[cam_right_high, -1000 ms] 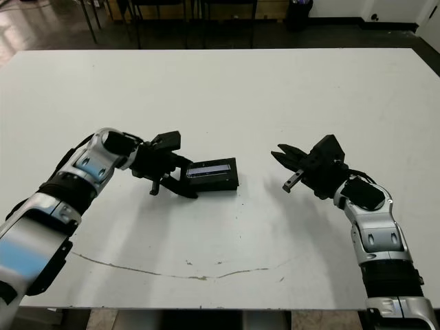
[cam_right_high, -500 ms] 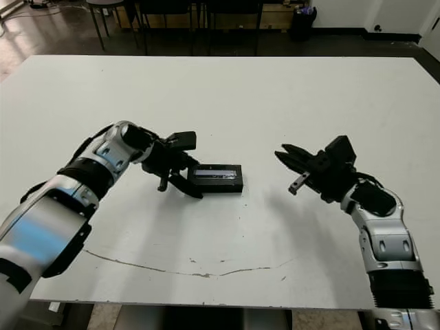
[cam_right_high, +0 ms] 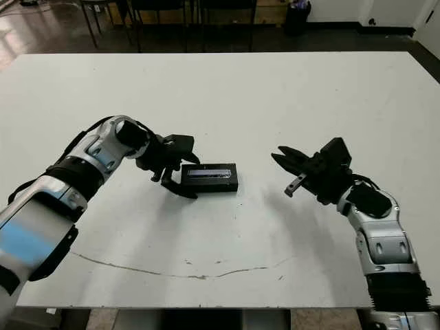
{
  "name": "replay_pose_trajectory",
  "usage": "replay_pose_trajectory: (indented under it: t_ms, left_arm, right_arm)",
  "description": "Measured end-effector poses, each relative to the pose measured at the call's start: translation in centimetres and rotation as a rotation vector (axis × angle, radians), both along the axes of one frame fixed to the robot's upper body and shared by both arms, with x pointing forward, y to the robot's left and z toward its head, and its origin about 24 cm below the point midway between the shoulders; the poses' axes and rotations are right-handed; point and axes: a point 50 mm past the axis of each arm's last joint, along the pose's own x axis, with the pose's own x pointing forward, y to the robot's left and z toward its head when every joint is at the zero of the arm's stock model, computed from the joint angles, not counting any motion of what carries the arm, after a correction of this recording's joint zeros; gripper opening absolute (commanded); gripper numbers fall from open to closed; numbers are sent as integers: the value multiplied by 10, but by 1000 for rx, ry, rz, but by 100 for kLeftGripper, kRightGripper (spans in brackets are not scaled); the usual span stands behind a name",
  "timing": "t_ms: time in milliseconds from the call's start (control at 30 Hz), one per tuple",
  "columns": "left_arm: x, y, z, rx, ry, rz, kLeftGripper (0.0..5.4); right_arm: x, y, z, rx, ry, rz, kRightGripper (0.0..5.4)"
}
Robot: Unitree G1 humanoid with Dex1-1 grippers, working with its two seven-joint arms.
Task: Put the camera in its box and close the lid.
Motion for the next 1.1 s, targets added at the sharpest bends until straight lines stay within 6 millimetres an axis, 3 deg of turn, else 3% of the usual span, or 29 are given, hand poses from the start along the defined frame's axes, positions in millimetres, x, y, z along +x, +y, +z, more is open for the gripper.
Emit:
replay_pose_trajectory:
  t_ms: [167, 500, 667, 767, 833, 967, 1100]
  left_arm:
    - [-5, 43, 4, 32, -48, 78, 539]
    - [-35, 122, 9, 15, -58, 250, 539]
    - [-53, 143, 19, -127, -145, 395, 539]
    - [-54, 141, 46, -302, -368, 568, 503]
    - [-55, 128, 57, -458, -509, 680, 459]
    - [-67, 84, 52, -733, -622, 906, 363]
    - [-76, 45, 51, -828, -600, 936, 262]
  right_arm:
    - [1, 3, 0, -14, -5, 10, 0]
    - [5, 6, -1, -21, -27, 18, 0]
    - [6, 9, -1, -14, -43, 13, 0]
    - [7, 10, 0, -6, -51, 8, 0]
    - [7, 11, 0, -1, -55, 0, 0]
    - [7, 11, -2, 7, -61, -4, 0]
    - [8, 13, -5, 24, -52, -17, 0]
